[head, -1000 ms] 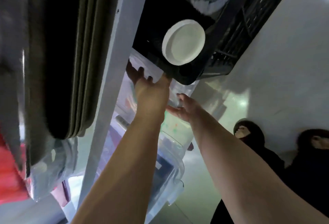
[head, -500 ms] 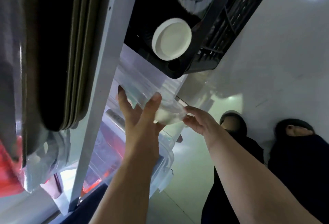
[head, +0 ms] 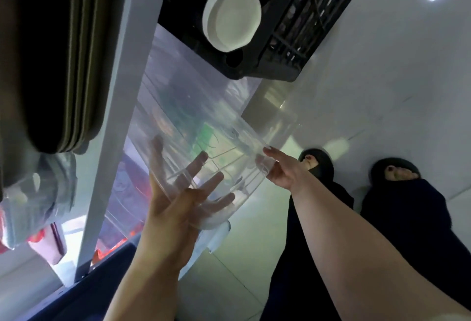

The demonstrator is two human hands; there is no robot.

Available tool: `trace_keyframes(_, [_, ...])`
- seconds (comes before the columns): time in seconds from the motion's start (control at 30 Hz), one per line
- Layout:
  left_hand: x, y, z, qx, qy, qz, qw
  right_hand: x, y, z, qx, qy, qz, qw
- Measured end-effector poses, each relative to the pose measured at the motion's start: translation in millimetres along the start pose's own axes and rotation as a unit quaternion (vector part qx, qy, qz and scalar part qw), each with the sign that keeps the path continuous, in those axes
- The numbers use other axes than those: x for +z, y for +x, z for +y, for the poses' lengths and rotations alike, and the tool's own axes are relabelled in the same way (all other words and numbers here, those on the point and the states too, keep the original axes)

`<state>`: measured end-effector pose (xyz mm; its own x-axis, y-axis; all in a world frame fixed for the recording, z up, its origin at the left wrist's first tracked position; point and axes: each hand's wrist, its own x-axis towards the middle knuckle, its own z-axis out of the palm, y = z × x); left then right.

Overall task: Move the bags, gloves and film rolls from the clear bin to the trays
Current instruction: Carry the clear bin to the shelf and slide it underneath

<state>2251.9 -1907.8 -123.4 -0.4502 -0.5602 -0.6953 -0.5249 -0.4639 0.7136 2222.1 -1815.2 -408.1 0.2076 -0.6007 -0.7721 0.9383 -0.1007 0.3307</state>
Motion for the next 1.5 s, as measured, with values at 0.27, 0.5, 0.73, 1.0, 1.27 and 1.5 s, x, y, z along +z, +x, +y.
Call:
trace_keyframes(0.27, [2, -15, -10, -0.004, -0.041, -0.029, 0.999, -14, -22, -12, -0.044, -0.04, -0.036, 0.998])
trace_keyframes(0.5, [9, -16, -16, 0.0, -0.056, -0.014, 0.998, -15, -22, -30, -0.035, -0.075, 0.044, 0.996])
trace_keyframes(0.73, [10, -17, -21, 0.005, -0.068, -0.028, 0.997, -21, -28, -45, -0.048, -0.102, 0.053, 0.992])
trace_keyframes(1.0, [24, -24, -22, -0.011, -0.113, -0.034, 0.993, -13, -56, -67, -0.086, -0.19, 0.117, 0.971])
trace_keyframes(1.27, [43, -31, -34, 0.003, -0.162, -0.018, 0.987, -19, -68, -100, -0.083, -0.198, 0.189, 0.958])
trace_keyframes(1.5, [44, -30, -39, 0.008, -0.171, -0.032, 0.985, -21, -70, -101, -0.086, -0.143, 0.148, 0.975])
